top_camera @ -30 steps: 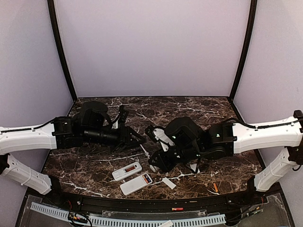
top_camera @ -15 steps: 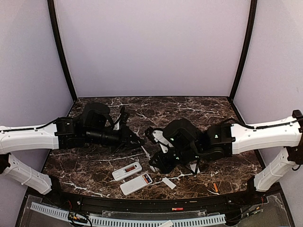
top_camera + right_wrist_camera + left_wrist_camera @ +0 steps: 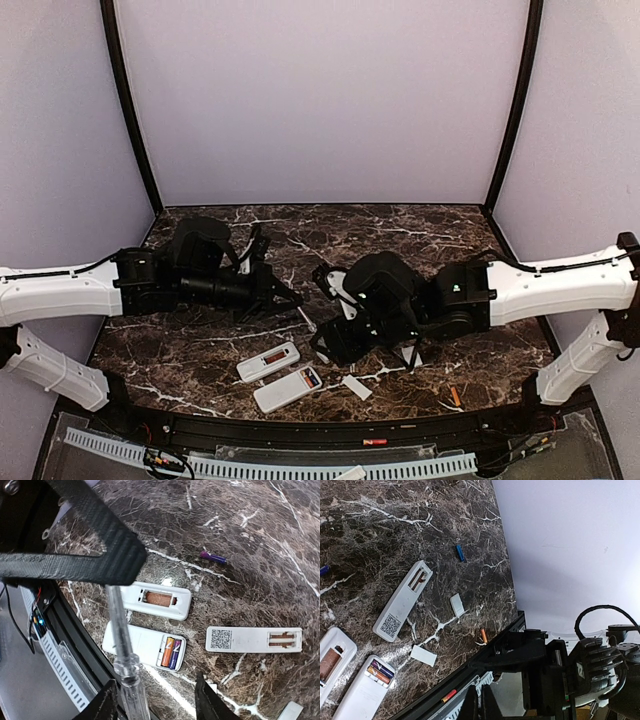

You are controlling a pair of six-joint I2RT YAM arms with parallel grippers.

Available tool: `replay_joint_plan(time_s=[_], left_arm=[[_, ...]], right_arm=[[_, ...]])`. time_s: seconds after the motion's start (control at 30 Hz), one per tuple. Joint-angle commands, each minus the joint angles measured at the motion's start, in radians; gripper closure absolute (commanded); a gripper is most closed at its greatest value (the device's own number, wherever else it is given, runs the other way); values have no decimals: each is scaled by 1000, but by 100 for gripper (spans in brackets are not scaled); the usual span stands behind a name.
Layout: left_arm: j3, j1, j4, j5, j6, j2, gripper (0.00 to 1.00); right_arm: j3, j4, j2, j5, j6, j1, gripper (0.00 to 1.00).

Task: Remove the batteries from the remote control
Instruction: Pass from the right arm to the left, then pass from the left arm to the right

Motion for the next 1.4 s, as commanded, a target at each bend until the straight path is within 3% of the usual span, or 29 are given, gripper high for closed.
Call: replay_joint_plan(time_s=[0.0,0.1,0.3,0.43,0.6,0.77,1.37], left_arm=[[-16,1,-7,-62,18,-65,100],[-37,1,53,-92,25,-107,100],[-93,7,246,-85,55,-173,100],[-155,8,411,-88,45,-216,100],[-192,8,534,-89,27,-240,100],[-222,9,632,-65,-6,-234,100],[-258,10,697,-55,-62,-218,100]], right_arm=[[-49,31,-88,102,111,7,31],[-136,109,-186,166,242,6,17],[-336,347,-362,220,546,2,14],[-429,645,-416,173,548,1,14],[-397,750,-374,91,486,1,14],[-377,888,-311,-6,439,1,19],[-346,930,-281,-12,381,1,59]])
